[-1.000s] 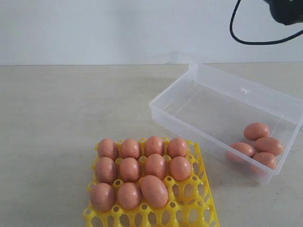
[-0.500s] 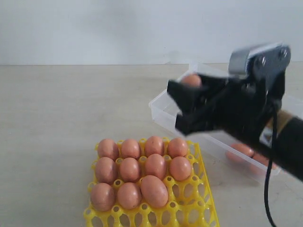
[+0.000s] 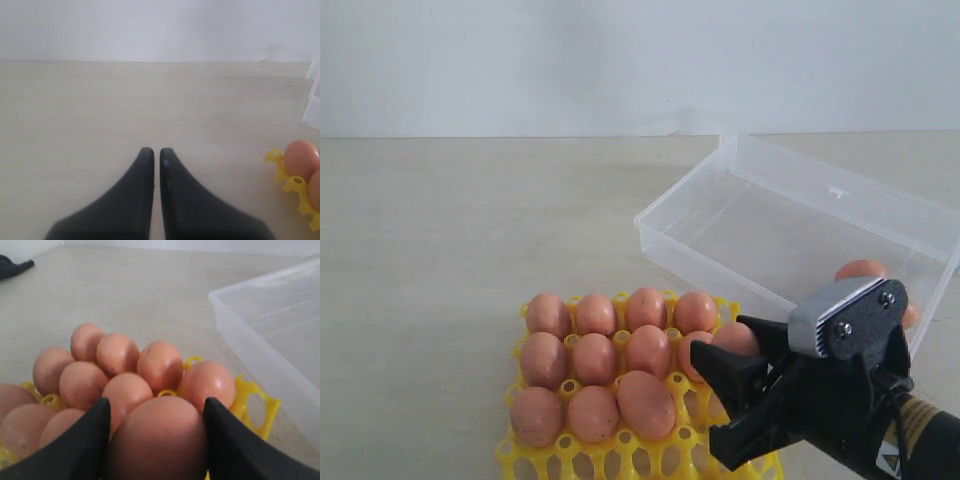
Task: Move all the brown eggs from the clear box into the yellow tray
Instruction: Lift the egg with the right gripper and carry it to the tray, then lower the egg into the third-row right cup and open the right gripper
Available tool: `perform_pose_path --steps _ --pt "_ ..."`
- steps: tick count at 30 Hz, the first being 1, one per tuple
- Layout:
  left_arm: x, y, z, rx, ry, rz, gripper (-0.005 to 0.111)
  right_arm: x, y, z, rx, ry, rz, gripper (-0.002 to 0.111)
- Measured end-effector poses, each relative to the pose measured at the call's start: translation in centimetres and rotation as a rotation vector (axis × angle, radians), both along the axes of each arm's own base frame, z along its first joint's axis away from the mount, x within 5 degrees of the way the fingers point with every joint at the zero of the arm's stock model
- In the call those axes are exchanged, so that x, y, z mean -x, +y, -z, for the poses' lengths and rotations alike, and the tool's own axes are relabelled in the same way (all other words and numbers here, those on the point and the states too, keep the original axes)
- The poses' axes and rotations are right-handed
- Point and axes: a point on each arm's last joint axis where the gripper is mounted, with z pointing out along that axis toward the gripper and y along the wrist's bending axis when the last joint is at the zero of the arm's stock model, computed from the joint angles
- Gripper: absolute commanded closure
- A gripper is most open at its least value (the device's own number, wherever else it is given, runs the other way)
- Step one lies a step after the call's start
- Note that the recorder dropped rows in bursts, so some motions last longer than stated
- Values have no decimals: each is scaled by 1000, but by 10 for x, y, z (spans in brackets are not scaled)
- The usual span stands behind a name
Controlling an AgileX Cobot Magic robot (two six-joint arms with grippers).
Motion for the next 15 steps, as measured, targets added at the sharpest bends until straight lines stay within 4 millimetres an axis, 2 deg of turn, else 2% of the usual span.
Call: perform_pose_path --steps 6,15 --pt "0 0 0 0 0 0 103 5 6 18 44 67 -89 108" --pt "0 0 0 0 0 0 103 5 6 19 47 71 -93 108"
